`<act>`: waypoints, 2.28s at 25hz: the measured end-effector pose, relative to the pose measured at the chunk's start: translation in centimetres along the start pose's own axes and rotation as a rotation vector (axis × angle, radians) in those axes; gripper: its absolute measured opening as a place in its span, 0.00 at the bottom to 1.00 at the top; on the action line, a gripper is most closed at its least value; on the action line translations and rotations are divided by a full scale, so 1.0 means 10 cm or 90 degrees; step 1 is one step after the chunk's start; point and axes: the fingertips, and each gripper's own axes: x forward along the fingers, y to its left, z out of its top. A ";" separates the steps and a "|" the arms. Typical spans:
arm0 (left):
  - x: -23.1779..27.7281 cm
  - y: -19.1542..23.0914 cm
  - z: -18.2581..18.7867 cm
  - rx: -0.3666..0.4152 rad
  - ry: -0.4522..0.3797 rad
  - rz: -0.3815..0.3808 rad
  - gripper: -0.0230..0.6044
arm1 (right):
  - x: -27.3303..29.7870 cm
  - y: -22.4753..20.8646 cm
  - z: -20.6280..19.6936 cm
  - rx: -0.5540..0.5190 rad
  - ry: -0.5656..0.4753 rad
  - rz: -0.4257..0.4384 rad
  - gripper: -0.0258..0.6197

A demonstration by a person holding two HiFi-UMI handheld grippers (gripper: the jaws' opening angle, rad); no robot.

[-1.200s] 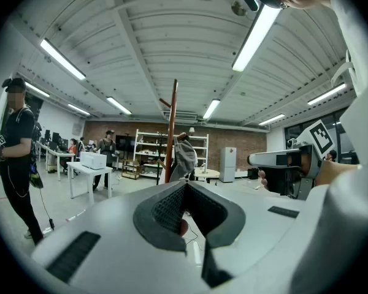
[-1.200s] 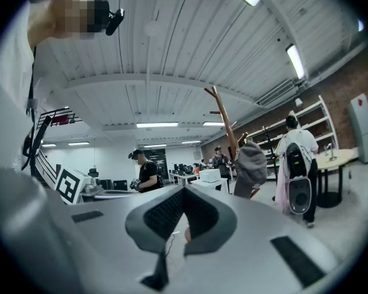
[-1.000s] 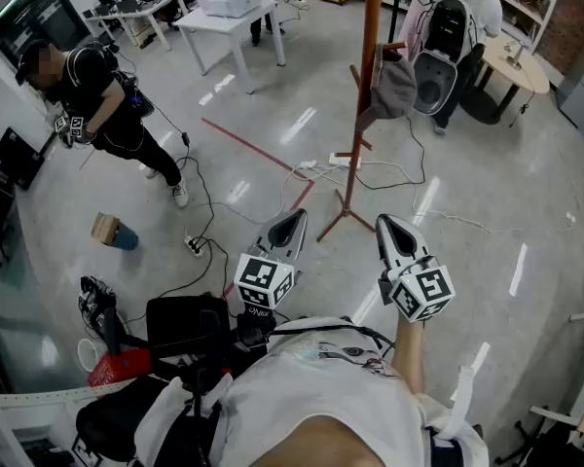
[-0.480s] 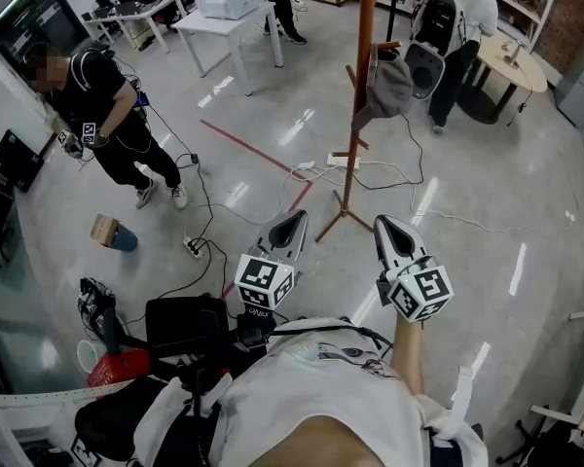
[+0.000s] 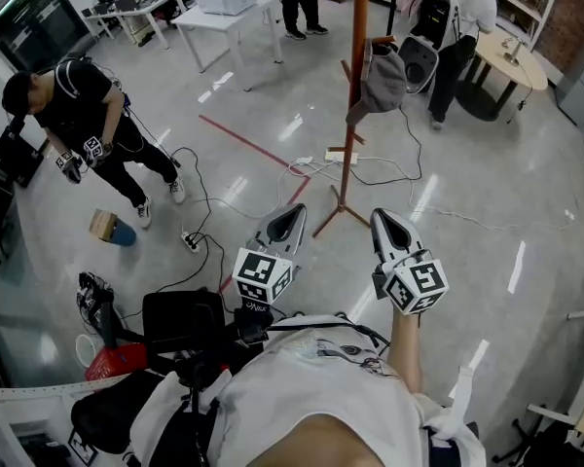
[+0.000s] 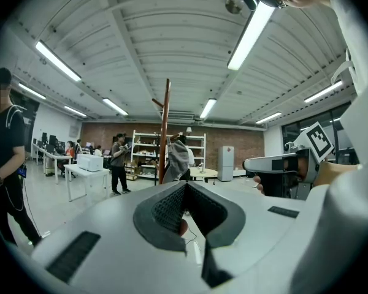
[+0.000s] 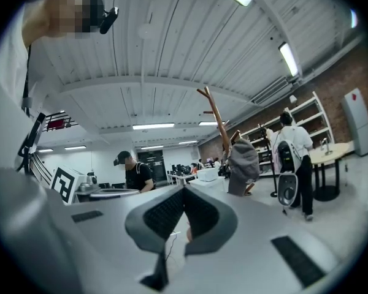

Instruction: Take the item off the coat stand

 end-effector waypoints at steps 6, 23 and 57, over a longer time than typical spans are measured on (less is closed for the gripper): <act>0.13 -0.04 0.10 0.013 -0.010 0.019 0.04 | 0.02 -0.09 0.03 0.011 -0.006 0.002 0.05; 0.33 -0.19 -0.19 -0.017 0.021 0.068 0.04 | 0.07 -0.35 -0.13 0.043 0.024 0.032 0.05; 1.98 1.11 0.01 -0.007 0.028 -0.069 0.04 | 1.90 -1.19 0.06 -0.005 0.007 -0.071 0.05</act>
